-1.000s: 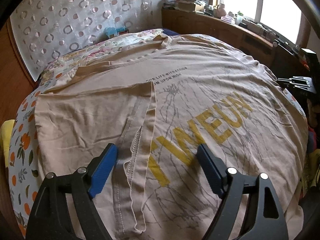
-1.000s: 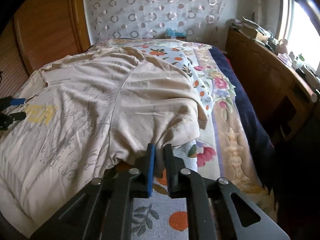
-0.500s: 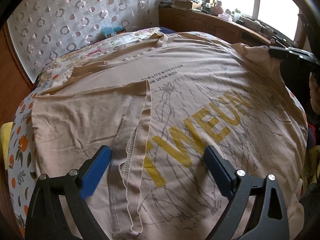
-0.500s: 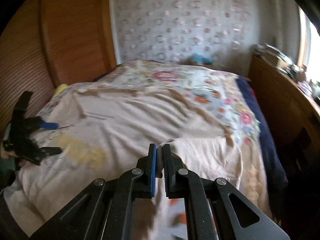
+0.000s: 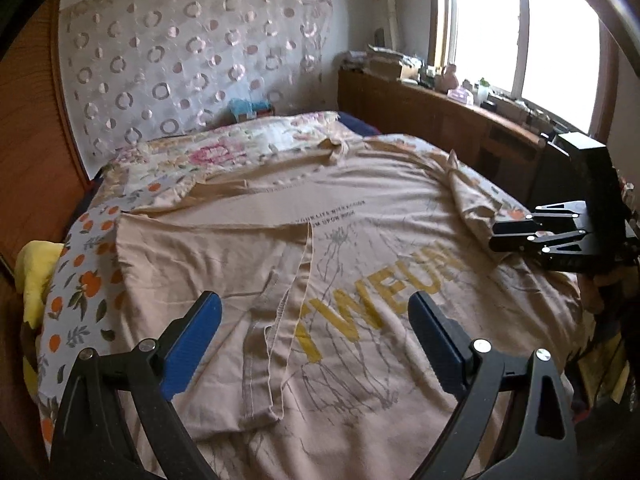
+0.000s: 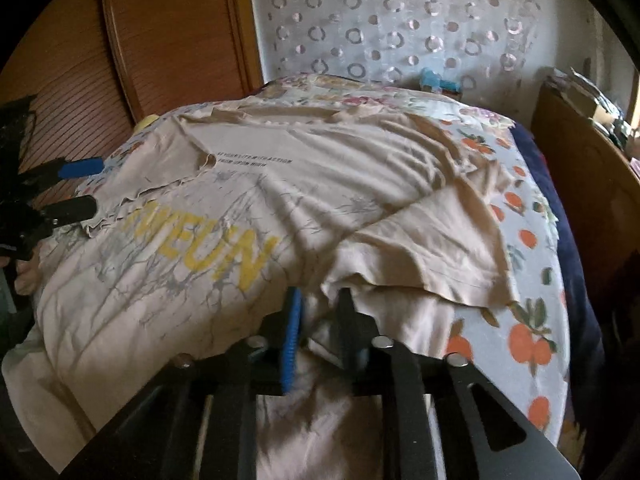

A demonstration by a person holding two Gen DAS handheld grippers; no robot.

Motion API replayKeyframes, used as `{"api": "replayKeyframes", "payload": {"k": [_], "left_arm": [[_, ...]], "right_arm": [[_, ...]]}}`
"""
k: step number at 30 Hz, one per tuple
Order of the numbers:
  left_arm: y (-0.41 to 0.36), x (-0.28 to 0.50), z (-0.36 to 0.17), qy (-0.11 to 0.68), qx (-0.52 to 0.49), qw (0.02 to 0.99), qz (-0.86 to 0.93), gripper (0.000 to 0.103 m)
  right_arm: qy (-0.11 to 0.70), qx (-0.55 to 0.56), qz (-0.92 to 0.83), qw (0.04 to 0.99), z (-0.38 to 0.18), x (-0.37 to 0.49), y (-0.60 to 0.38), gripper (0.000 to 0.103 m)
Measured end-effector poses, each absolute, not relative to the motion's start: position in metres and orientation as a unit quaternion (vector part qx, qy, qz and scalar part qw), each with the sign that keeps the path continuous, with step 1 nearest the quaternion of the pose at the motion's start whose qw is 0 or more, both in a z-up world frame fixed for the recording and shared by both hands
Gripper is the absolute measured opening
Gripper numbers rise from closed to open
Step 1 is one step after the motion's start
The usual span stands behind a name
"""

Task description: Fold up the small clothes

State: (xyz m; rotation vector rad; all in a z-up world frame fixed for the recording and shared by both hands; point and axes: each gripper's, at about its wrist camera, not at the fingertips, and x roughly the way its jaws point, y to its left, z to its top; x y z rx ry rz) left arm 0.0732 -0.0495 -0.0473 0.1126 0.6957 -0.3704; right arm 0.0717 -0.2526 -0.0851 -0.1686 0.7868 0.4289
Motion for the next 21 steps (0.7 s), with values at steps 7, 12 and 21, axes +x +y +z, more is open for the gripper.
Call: {"api": "replayKeyframes", "payload": {"k": [7, 12, 21], "left_arm": [[-0.047, 0.057, -0.037, 0.318, 0.047, 0.929, -0.184, 0.095], [-0.047, 0.054, -0.036, 0.316, 0.045, 0.93, -0.185, 0.095], [-0.047, 0.053, -0.041, 0.323, 0.038, 0.927, -0.185, 0.095]], "right_arm": [[0.348, -0.058, 0.172, 0.92, -0.056, 0.047, -0.282, 0.043], [0.359, -0.042, 0.124, 0.924, -0.059, 0.061, -0.318, 0.043], [0.403, -0.022, 0.103, 0.909, -0.083, 0.109, -0.334, 0.033]]}}
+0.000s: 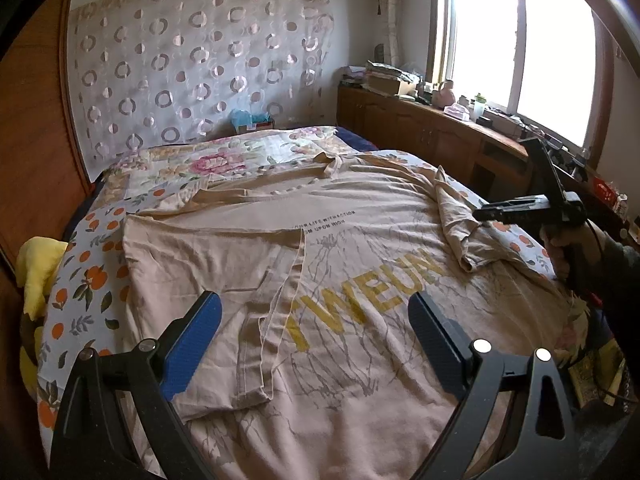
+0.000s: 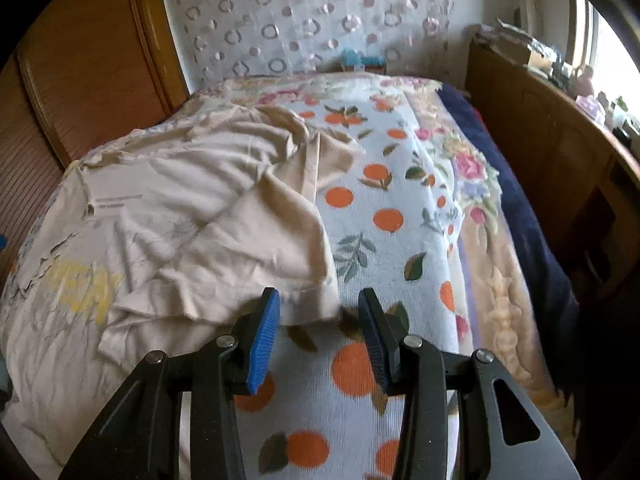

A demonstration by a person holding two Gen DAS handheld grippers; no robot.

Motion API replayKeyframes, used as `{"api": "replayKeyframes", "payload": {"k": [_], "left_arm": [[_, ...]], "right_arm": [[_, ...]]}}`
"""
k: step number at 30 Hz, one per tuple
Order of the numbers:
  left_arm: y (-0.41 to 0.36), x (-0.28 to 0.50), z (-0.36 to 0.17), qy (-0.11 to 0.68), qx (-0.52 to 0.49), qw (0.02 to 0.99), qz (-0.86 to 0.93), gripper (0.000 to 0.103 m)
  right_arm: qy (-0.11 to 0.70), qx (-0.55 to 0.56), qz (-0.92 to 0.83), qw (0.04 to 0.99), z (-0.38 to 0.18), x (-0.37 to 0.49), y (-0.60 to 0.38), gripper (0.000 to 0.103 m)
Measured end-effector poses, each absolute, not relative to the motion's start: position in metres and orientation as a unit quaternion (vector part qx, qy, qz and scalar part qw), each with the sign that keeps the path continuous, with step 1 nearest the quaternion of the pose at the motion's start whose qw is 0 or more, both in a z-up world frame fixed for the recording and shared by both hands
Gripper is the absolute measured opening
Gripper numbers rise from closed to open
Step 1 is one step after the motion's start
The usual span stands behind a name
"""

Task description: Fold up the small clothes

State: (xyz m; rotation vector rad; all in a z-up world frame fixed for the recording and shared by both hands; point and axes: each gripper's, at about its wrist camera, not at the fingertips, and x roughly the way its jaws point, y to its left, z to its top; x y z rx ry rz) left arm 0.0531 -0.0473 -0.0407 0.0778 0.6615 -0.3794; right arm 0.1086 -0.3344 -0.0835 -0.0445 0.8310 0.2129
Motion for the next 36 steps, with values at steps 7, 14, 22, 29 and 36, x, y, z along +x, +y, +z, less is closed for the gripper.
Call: {"api": "replayKeyframes", "payload": {"k": [7, 14, 22, 29, 36], "left_arm": [[-0.038, 0.053, -0.041, 0.324, 0.031, 0.929, -0.178, 0.095], [-0.025, 0.053, -0.041, 0.322, 0.021, 0.931, -0.168, 0.095], [-0.014, 0.051, -0.043, 0.321, 0.011, 0.933, -0.164, 0.095], [-0.009, 0.054, -0.044, 0.316, 0.004, 0.936, -0.157, 0.095], [0.012, 0.074, -0.046, 0.319, 0.011, 0.939, -0.128, 0.095]], "right_arm": [[0.395, -0.048, 0.173, 0.901, -0.057, 0.123, -0.289, 0.004], [0.363, -0.078, 0.24, 0.897, -0.016, 0.14, -0.214, 0.004], [0.346, -0.081, 0.249, 0.901, -0.005, 0.149, -0.182, 0.027], [0.348, -0.093, 0.207, 0.91, -0.029, 0.137, -0.206, 0.042], [0.386, -0.094, 0.149, 0.906, -0.063, 0.156, -0.243, 0.042]]}}
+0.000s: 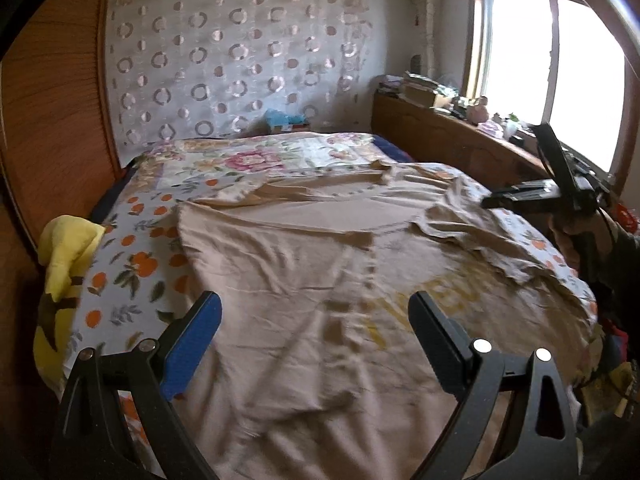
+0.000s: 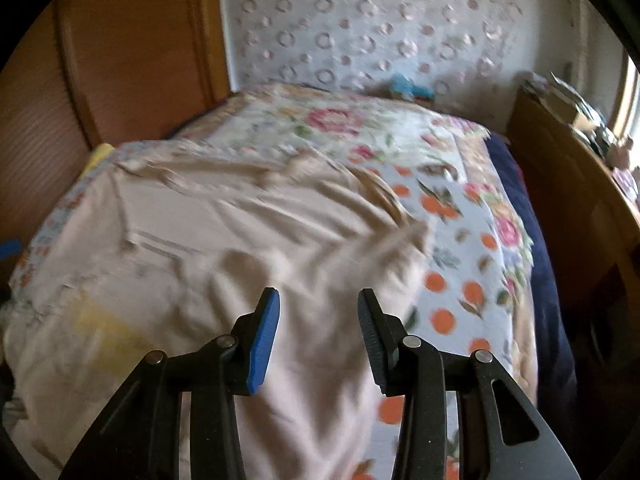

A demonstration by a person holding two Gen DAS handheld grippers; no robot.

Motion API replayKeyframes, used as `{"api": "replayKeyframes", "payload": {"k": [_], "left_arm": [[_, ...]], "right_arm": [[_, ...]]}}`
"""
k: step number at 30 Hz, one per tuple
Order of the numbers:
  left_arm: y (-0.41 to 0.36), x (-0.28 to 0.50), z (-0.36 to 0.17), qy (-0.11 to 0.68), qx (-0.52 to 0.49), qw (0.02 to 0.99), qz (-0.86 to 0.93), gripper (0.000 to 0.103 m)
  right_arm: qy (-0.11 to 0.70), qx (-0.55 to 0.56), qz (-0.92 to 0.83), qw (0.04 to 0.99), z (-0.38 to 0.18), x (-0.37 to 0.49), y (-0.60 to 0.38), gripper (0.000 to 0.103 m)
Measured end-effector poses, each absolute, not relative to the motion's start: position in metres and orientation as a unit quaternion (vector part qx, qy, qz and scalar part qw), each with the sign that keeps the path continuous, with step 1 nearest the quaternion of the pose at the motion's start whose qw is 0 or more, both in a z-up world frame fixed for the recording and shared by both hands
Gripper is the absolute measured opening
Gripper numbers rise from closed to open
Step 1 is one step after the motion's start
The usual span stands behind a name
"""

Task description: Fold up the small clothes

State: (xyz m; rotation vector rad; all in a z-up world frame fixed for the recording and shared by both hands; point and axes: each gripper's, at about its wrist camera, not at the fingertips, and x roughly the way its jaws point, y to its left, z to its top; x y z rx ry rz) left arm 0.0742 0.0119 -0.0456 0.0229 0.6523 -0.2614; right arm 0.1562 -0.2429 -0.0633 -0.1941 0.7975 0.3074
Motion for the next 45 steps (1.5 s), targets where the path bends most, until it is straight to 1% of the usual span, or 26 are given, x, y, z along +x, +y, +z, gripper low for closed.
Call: {"api": "replayKeyframes", "payload": {"k": [5, 13, 22, 24, 27, 33, 39, 42, 45], "left_arm": [[0.035, 0.1, -0.045, 0.325, 0.021, 0.94, -0.104, 0.095], [0.07, 0.152, -0.057, 0.356, 0.039, 0.931, -0.063, 0.095], [0.094, 0.205, -0.078, 0.397, 0.013, 0.916, -0.047, 0.095], [0.094, 0.218, -0.082, 0.405, 0.017, 0.913, -0.043, 0.095], [0.095, 0.231, -0.087, 0.414, 0.023, 0.909, -0.04, 0.095], [0.093, 0.257, -0.095, 0.434, 0.045, 0.899, -0.04, 0.095], [0.098, 0.269, -0.097, 0.446, 0.037, 0.892, -0.058, 0.095], [0.099, 0.271, -0.096, 0.449, 0.029, 0.891, -0.069, 0.088], [0.1, 0.274, -0.096, 0.448, 0.02, 0.89, -0.079, 0.086]], "right_arm": [[0.407, -0.08, 0.118, 0.902, -0.082, 0.18, -0.257, 0.043], [0.412, -0.074, 0.115, 0.901, -0.088, 0.221, -0.251, 0.044], [0.409, -0.072, 0.124, 0.901, -0.104, 0.255, -0.26, 0.055], [0.406, -0.075, 0.126, 0.902, -0.107, 0.26, -0.261, 0.062], [0.397, -0.075, 0.126, 0.906, -0.11, 0.259, -0.263, 0.068], [0.399, -0.076, 0.129, 0.905, -0.112, 0.258, -0.263, 0.072], [0.4, -0.079, 0.135, 0.903, -0.113, 0.259, -0.262, 0.076], [0.4, -0.08, 0.135, 0.903, -0.112, 0.258, -0.261, 0.077], [0.4, -0.081, 0.136, 0.903, -0.113, 0.258, -0.26, 0.078]]}}
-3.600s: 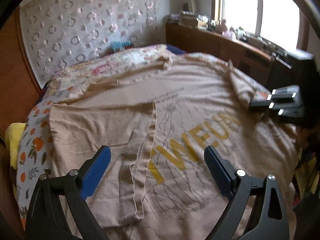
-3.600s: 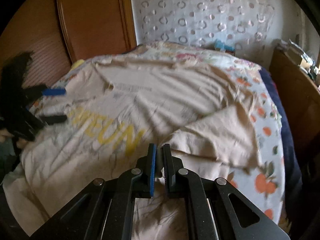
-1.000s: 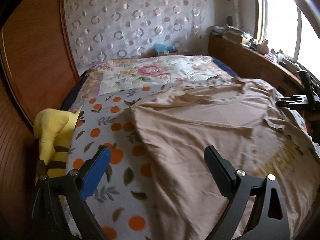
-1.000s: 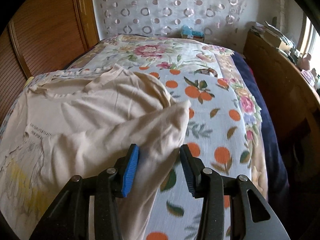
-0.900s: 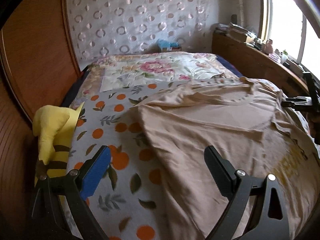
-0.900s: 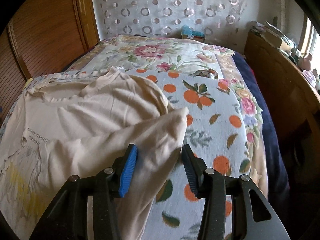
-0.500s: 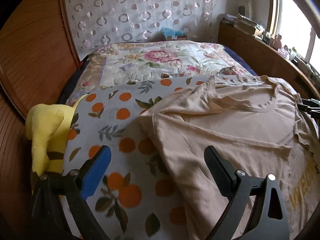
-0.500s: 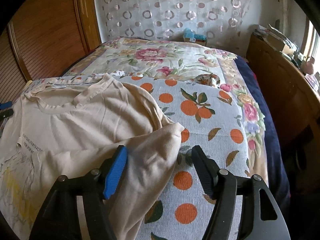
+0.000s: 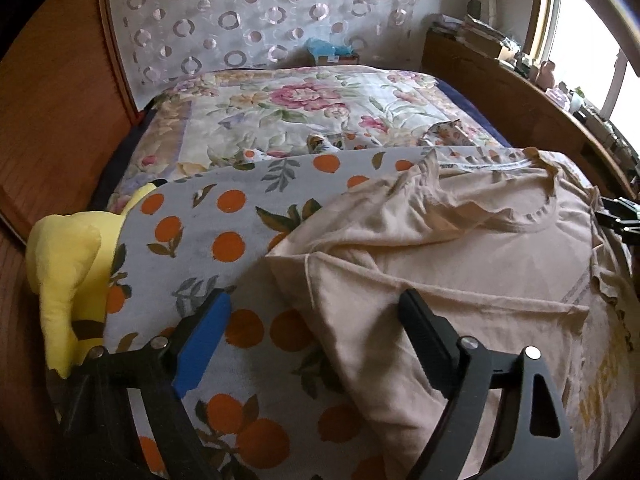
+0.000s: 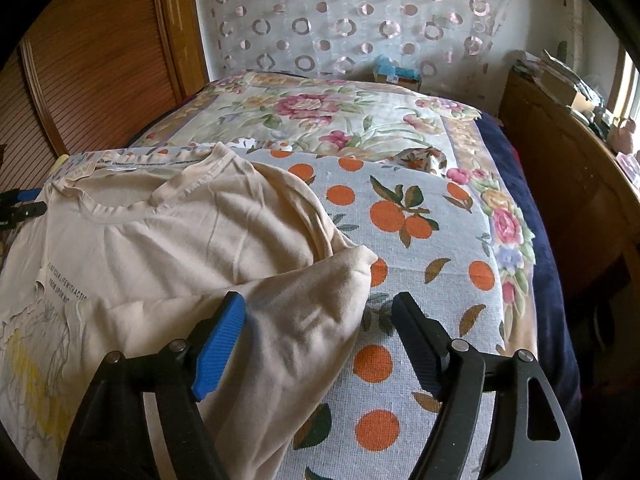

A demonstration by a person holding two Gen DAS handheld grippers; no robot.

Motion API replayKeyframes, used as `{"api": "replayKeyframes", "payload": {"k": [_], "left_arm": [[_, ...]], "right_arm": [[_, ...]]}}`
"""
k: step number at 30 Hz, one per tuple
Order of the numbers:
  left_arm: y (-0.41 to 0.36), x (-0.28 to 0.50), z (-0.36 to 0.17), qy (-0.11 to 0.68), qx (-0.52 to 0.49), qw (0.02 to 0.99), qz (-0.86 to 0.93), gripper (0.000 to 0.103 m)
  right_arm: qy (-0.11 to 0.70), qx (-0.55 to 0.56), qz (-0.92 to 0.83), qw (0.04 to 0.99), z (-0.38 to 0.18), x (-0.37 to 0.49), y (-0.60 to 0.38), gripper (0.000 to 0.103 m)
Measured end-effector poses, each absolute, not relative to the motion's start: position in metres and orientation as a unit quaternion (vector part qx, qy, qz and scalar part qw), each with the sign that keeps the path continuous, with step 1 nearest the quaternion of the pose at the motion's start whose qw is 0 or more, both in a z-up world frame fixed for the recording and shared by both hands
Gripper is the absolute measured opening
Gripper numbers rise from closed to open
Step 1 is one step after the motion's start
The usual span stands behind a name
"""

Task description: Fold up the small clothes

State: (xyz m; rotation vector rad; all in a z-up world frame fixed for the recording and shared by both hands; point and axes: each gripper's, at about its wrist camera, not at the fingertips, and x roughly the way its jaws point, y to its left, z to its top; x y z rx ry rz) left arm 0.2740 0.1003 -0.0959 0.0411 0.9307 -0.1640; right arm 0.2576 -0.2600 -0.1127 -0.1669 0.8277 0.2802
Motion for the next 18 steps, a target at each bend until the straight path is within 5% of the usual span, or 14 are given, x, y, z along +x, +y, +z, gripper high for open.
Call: {"api": "replayKeyframes", "payload": {"k": [6, 9, 12, 14, 16, 18], "left_arm": [[0.099, 0.281, -0.094, 0.443, 0.017, 0.893, -0.079, 0.075], [0.099, 0.282, -0.092, 0.438, 0.01, 0.895, -0.089, 0.053], [0.098, 0.282, -0.09, 0.442, -0.004, 0.891, -0.103, 0.011], [0.094, 0.28, -0.088, 0.44, -0.01, 0.891, -0.112, 0.008], [0.087, 0.273, -0.083, 0.432, -0.007, 0.894, -0.123, 0.007], [0.081, 0.264, -0.074, 0.418, -0.007, 0.899, -0.129, 0.006]], "right_arm": [[0.4, -0.082, 0.134, 0.903, -0.113, 0.257, -0.26, 0.079], [0.399, -0.082, 0.134, 0.903, -0.114, 0.257, -0.259, 0.079], [0.4, -0.082, 0.134, 0.903, -0.114, 0.257, -0.259, 0.079], [0.4, -0.08, 0.133, 0.903, -0.113, 0.259, -0.259, 0.077], [0.398, -0.084, 0.143, 0.902, -0.112, 0.261, -0.255, 0.062], [0.398, -0.09, 0.16, 0.899, -0.109, 0.263, -0.247, 0.021]]}}
